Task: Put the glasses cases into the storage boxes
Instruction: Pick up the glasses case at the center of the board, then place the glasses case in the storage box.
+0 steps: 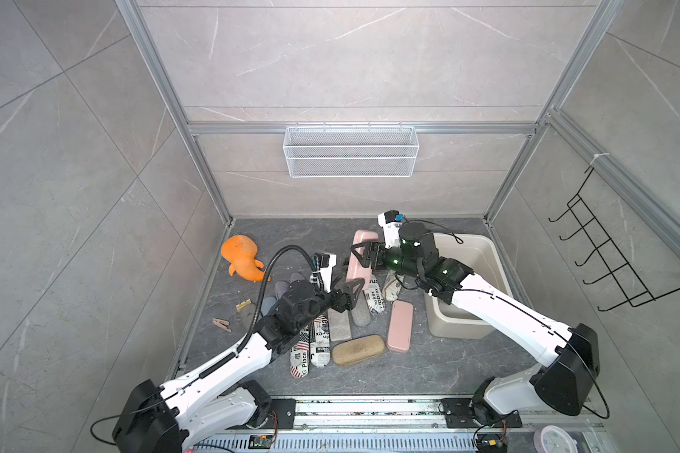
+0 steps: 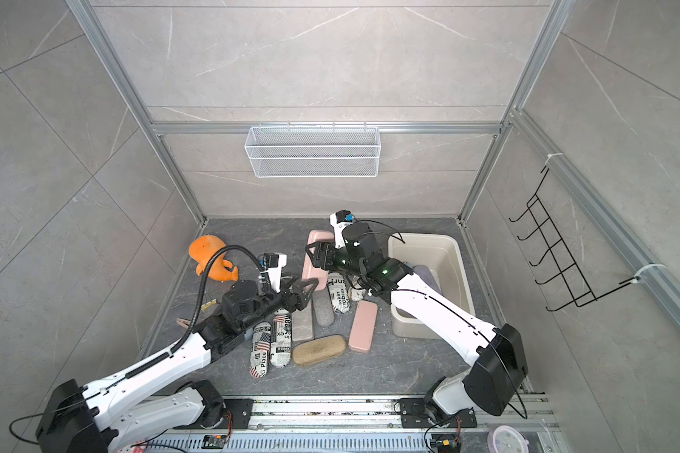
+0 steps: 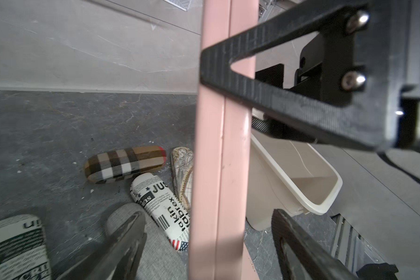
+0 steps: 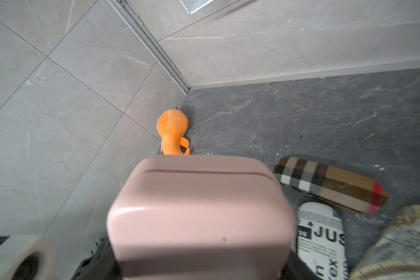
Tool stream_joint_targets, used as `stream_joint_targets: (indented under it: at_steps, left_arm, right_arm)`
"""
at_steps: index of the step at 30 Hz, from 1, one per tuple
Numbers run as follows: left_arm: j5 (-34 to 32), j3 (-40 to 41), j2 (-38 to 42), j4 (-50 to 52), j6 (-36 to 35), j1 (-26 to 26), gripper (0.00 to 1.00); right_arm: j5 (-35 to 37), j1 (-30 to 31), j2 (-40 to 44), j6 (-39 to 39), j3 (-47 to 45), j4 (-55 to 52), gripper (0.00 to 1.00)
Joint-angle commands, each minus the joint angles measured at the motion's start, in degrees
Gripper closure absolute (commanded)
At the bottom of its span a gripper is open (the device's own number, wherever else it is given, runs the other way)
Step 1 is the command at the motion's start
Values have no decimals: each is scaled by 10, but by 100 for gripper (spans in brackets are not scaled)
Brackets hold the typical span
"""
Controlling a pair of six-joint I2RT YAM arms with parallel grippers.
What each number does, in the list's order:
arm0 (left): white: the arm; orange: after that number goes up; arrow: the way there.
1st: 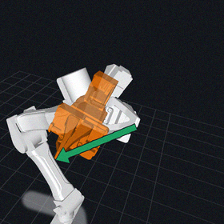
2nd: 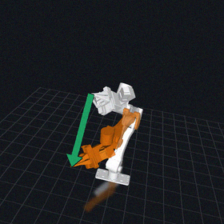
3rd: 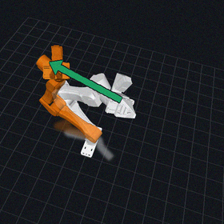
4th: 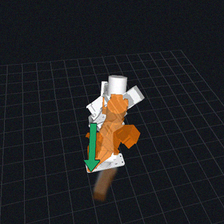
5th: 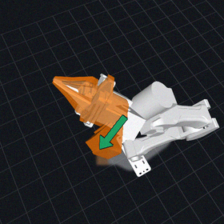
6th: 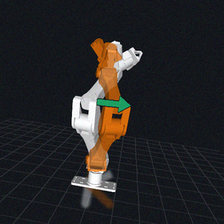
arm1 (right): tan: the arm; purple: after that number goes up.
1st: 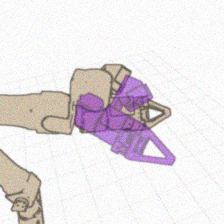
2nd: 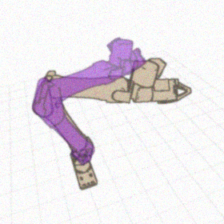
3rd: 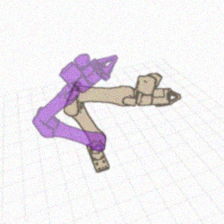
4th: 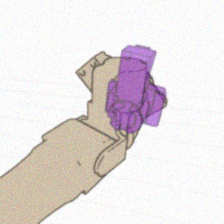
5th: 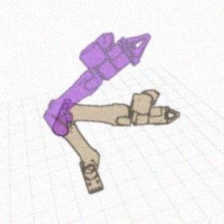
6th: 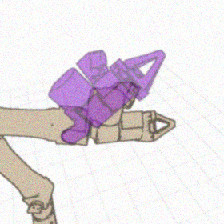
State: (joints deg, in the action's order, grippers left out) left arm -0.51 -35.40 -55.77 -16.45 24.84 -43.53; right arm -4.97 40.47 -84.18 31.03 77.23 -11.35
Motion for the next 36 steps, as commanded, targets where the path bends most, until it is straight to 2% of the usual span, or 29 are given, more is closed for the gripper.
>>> stream_joint_targets:
  at_steps: [1,7,10,13,17,21,23,25,30,32,36]
  left_arm:
    - [-102,16,75,57,30,-3,16]
    - [-283,85,186,174,120,-3,14]
    - [-325,108,232,211,169,-3,12]
    - [-330,116,260,227,182,-3,12]
    - [-342,103,262,259,174,-2,12]
    - [-328,99,239,255,177,-2,12]
    - [-335,101,224,262,204,-2,12]
    - [-342,106,214,259,223,-2,13]
    - [-346,98,205,252,203,-1,12]
    - [-346,95,201,252,203,-1,13]
    - [-344,98,203,255,211,-1,13]
  right_arm:
    - [56,-18,1,-64,60,-61,33]
    - [116,-136,41,-152,98,-211,34]
    - [188,-191,68,-186,82,-271,34]
    - [260,-226,93,-207,44,-300,33]
    - [274,-296,122,-203,-21,-292,33]
    - [271,-362,105,-176,-63,-275,33]
    - [320,-368,90,-167,-99,-240,33]
    - [323,-374,71,-164,-111,-229,33]
    - [324,-389,26,-202,-123,-177,33]
    - [355,-389,-6,-222,-117,-171,33]
    - [361,-389,-42,-239,-111,-144,33]
